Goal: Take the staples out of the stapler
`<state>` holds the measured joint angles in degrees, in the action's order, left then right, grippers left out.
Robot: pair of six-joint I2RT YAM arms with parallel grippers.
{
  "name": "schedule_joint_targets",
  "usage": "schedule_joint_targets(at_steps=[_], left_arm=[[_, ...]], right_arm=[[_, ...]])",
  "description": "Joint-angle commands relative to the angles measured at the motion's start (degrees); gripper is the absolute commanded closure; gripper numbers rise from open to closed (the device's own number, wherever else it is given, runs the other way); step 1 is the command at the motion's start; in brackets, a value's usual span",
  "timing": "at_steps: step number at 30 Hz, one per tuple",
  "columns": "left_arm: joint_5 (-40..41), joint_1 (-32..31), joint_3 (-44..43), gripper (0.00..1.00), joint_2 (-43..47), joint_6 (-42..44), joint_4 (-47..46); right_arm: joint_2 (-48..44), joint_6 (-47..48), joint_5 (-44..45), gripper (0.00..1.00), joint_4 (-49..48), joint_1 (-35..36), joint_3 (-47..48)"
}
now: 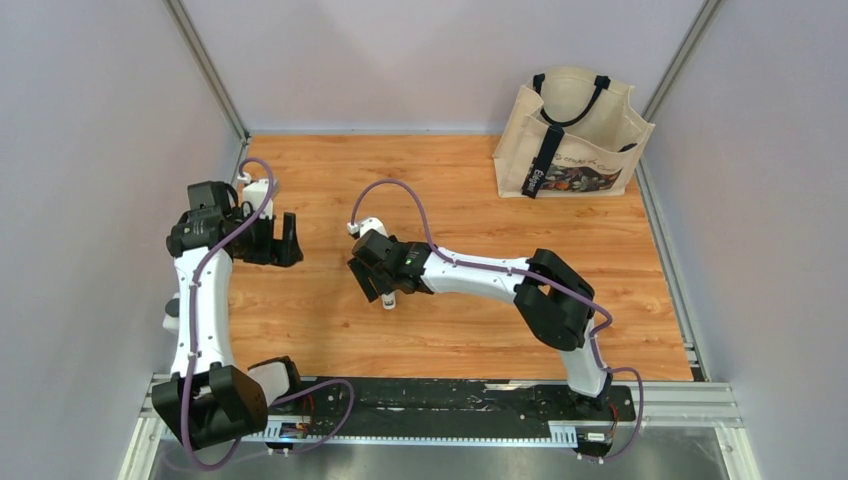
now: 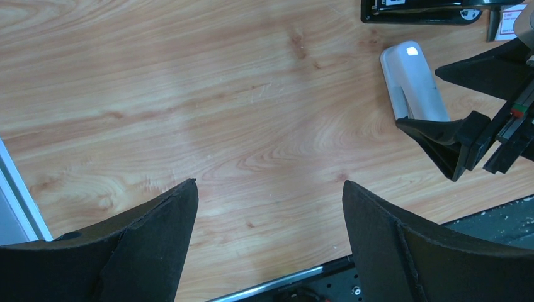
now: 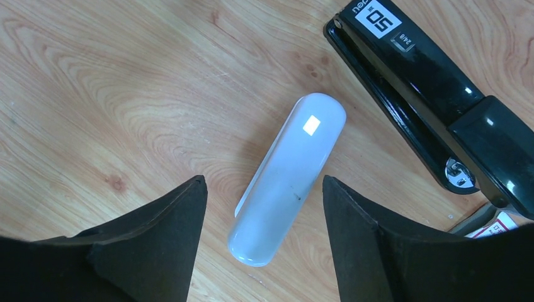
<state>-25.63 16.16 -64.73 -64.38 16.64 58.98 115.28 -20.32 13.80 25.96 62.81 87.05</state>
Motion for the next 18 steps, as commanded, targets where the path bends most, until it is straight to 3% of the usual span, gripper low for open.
schedule_joint_targets(at_steps=[1, 11, 18], left_arm=[[-0.3, 0.27, 0.92, 0.07, 0.48, 2.25, 0.52], [-1.18, 0.19, 1.27, 0.07, -0.04, 3.92, 0.87], [-1.01, -2.44, 1.8, 0.07, 0.83, 5.15, 2.01]], right_arm=[[1.52, -1.13, -0.18, 0.31, 1.46, -0.23, 1.2], [-0.23, -5.08, -1.32, 0.39, 3.05, -0.14, -1.52], [-0.24, -5.61, -2.2, 0.64, 2.26, -0.14, -0.92]])
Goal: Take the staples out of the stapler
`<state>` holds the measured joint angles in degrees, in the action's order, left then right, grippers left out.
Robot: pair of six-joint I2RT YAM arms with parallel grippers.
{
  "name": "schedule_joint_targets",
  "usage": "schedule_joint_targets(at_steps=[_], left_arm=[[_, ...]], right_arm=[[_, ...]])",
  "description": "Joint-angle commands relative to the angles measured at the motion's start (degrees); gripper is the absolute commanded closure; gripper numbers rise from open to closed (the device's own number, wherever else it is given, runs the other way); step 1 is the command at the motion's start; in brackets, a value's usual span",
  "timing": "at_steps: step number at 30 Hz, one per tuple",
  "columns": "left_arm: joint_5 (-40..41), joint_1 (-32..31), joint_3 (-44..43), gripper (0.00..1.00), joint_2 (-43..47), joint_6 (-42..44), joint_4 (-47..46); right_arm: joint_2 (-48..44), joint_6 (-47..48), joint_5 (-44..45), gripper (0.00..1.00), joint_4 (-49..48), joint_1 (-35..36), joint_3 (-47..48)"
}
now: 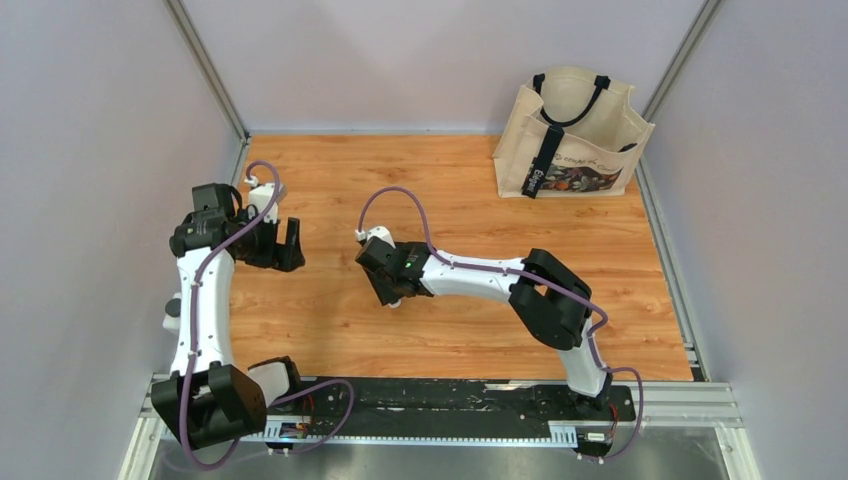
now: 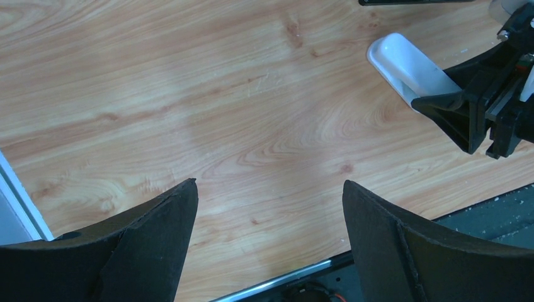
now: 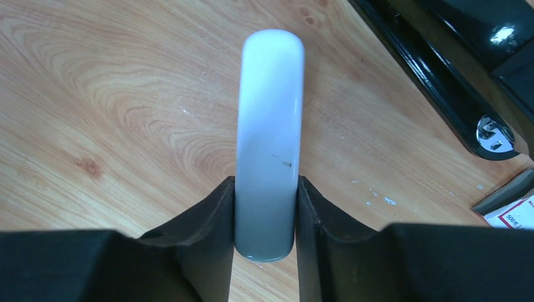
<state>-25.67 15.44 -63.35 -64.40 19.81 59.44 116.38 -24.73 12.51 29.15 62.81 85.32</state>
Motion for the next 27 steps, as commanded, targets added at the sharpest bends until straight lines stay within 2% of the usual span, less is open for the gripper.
schedule_joint_targets(at_steps=[1, 6, 9, 18, 27], left_arm=[[-0.79, -2.34, 0.42, 0.07, 1.03, 2.16, 1.56], [-0.26, -5.15, 1.56, 0.07, 1.47, 1.9, 1.12], [-1.57, -5.25, 2.09, 0.07, 1.47, 1.89, 1.2], [-7.89, -5.25, 3.14, 0.08, -0.37, 3.47, 2.35], [-11.33, -7.79, 5.52, 0.16, -0.02, 14.01, 3.48]], right_arm=[[-1.42, -1.28, -1.17, 0.66, -0.93, -0.14, 0.9], [-2.38, -3.21, -2.67, 0.82, -2.77, -0.14, 1.87], [-4.4, -4.53, -3.11, 0.86, -5.49, -0.14, 1.61], [-15.21, -17.01, -4.86, 0.86, -28.15, -0.23, -10.96], [-15.91, -22.29, -8.65, 0.88, -34.15, -0.23, -12.89]])
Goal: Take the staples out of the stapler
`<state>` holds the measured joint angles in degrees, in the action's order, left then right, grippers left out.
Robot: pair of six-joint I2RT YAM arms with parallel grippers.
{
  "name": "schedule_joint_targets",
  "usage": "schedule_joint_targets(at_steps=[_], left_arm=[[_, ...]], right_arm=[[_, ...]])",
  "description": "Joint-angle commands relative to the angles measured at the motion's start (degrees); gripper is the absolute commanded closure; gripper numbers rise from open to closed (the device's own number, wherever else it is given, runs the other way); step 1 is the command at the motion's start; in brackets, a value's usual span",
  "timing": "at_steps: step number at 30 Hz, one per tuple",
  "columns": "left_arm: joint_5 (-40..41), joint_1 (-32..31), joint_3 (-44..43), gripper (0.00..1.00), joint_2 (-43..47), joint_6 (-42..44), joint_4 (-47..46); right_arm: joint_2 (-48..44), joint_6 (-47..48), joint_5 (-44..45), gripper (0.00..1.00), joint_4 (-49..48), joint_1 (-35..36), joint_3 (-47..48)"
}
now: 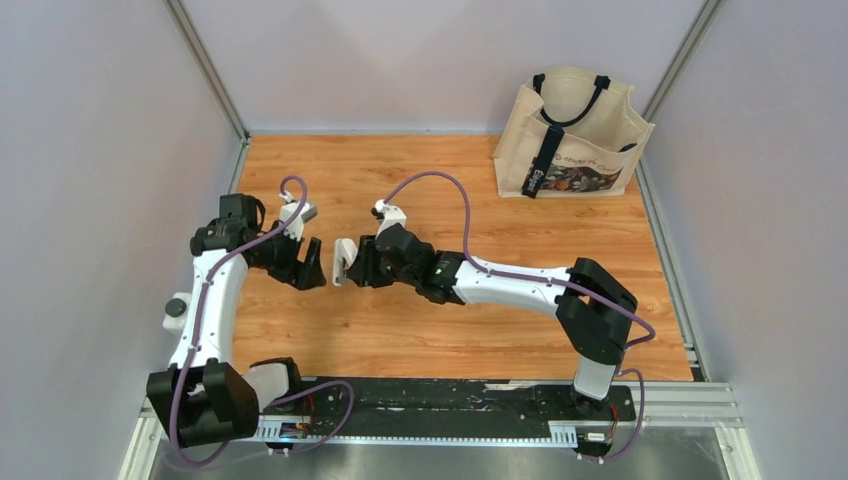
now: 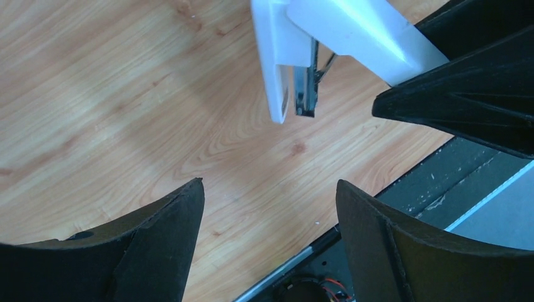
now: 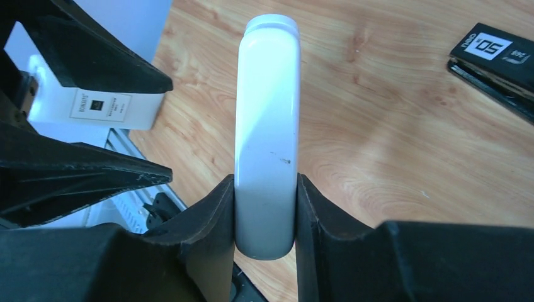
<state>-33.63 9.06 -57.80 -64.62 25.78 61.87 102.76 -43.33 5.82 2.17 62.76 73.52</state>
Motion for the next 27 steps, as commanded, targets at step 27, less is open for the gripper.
schedule_joint_targets(at_steps=[27], left_arm=[[-1.53, -6.78, 7.26, 0.38, -1.04, 21.24, -6.05]], right_arm=[[-6.61, -10.37, -7.32, 0.88, -17.55, -0.36, -9.18]])
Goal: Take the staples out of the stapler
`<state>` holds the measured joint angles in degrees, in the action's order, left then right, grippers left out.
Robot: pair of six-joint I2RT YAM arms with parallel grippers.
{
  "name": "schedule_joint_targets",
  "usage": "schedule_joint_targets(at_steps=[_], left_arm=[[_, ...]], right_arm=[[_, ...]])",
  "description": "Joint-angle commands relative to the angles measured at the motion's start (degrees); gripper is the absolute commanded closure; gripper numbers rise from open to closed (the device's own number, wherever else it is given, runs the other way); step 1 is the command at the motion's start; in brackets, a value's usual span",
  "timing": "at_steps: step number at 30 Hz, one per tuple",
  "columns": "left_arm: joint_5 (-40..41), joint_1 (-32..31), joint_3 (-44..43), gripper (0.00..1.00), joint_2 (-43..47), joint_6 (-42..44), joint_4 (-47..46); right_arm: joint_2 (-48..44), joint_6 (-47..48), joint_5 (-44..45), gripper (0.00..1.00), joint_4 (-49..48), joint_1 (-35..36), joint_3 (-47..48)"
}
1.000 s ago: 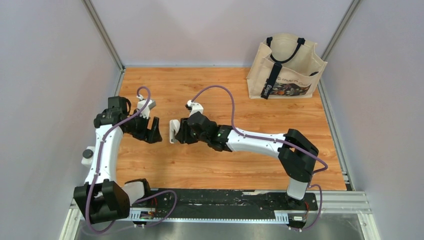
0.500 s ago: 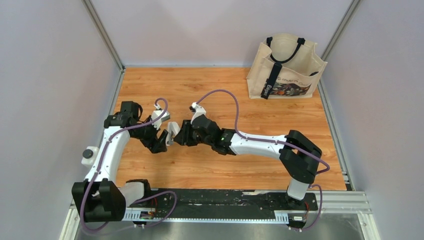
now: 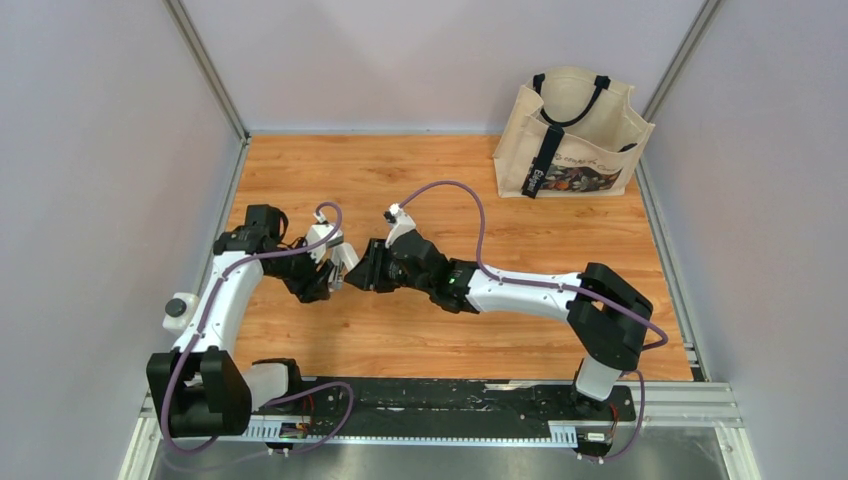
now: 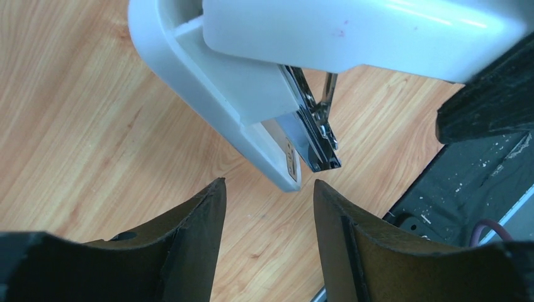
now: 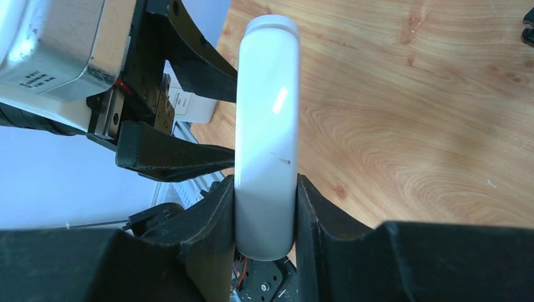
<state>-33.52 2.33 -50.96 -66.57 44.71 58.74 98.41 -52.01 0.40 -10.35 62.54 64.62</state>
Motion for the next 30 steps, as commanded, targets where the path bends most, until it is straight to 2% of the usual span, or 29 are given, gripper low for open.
schedule_joint_targets(at_steps=[1, 11, 12, 16, 20, 23, 30], left_arm=[[-1.99, -0.22, 0.51, 0.38, 1.26, 2.05, -3.19], [-3.05, -0.31, 1.39, 0.43, 1.26, 3.63, -3.2], [-3.04, -0.48, 1.48, 0.47, 1.26, 3.89, -3.19], [-3.48, -0.92, 1.39, 0.54, 0.74, 5.21, -1.53], [-3.92, -1.27, 0.86, 0.75, -0.84, 7.58, 1.37], [-3.14, -1.27, 0.51, 0.87, -1.29, 8.73, 1.99], [4.06, -2.15, 5.69, 0.98, 6.09, 7.85, -8.1]], right_arm=[[-2.08, -1.87, -2.07, 0.88, -5.03, -0.14, -0.46], [-2.7, -3.71, -3.74, 0.9, -8.19, -0.05, -2.57], [-2.7, -3.71, -3.92, 0.9, -8.37, -0.05, -2.66], [-2.26, -4.5, -4.8, 0.9, -9.86, -0.05, -3.27], [-1.82, -4.42, -5.24, 0.91, -10.57, 0.03, -3.27], [-2.08, -3.63, -5.5, 0.91, -9.87, -0.05, -3.45], [-4.1, 4.0, -5.07, 0.92, -5.22, 0.65, -5.38]])
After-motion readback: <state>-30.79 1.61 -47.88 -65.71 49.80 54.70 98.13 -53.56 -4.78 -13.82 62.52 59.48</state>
